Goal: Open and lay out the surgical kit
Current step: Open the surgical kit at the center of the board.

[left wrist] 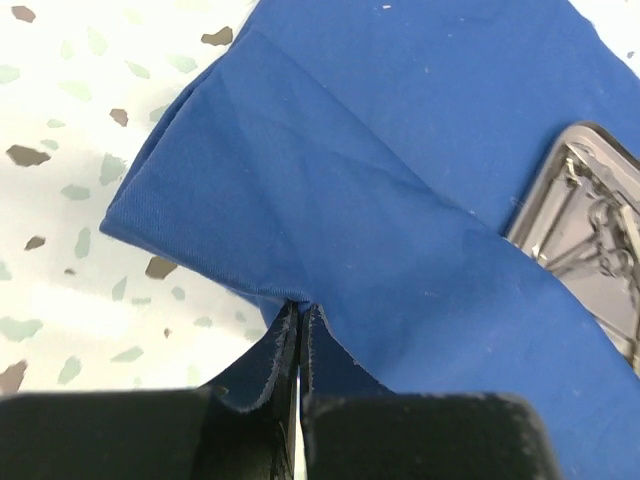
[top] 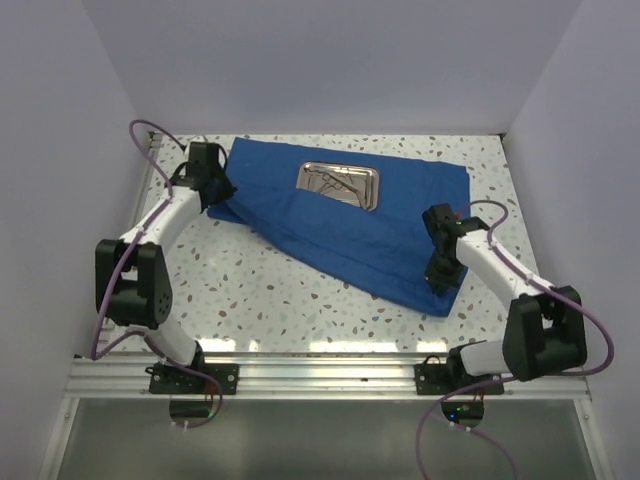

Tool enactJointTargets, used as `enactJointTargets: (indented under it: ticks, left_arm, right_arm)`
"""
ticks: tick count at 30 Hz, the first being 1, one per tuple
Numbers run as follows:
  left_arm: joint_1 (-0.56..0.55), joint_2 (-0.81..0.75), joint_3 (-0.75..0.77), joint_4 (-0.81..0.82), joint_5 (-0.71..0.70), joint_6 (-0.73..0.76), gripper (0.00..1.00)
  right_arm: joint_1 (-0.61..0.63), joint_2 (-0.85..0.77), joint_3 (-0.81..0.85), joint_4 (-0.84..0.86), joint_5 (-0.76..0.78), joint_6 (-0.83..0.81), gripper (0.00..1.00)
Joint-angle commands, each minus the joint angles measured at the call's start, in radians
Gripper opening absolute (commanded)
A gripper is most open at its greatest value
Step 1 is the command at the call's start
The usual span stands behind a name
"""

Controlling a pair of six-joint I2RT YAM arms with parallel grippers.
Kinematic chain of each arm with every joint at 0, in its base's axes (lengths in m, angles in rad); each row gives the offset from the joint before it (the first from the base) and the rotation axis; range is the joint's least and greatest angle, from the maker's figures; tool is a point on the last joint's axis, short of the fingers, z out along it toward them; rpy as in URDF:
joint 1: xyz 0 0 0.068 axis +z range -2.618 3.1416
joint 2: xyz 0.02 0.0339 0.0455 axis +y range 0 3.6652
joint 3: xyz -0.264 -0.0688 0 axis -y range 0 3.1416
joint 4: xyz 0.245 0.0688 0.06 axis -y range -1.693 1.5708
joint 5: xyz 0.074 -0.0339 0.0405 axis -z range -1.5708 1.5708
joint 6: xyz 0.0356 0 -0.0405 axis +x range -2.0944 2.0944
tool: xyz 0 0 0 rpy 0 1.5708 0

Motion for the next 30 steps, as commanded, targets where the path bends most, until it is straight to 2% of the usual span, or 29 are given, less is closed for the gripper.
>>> enactJointTargets:
  ticks: [1, 7, 12, 16, 24, 30]
  left_arm:
    - [-0.001, -0.143, 0.062, -0.096, 0.027, 0.015, 0.00]
    - [-0.002, -0.295, 0.052, -0.268, 0.110, 0.043, 0.00]
    - [-0.005, -0.434, -0.022, -0.408, 0.173, 0.058, 0.00]
    - [-0.016, -0.559, -0.097, -0.527, 0.220, 0.049, 0.00]
    - [-0.021, -0.780, -0.189, -0.769, 0.223, 0.043, 0.00]
    - [-0.021, -0.887, -0.229, -0.912, 0.246, 0.035, 0.01]
  right_arm:
    - [0.000, -0.141, 0.161, -0.112, -0.008, -0.010, 0.00]
    - [-0.001, -0.293, 0.340, -0.337, 0.013, -0.053, 0.00]
    - [-0.001, -0.396, 0.367, -0.488, 0.024, -0.023, 0.00]
    - [-0.001, -0.472, 0.379, -0.610, 0.090, 0.032, 0.00]
    - [-0.003, -0.607, 0.373, -0.637, 0.165, 0.072, 0.00]
    - [-0.003, -0.587, 0.402, -0.635, 0.238, 0.134, 0.00]
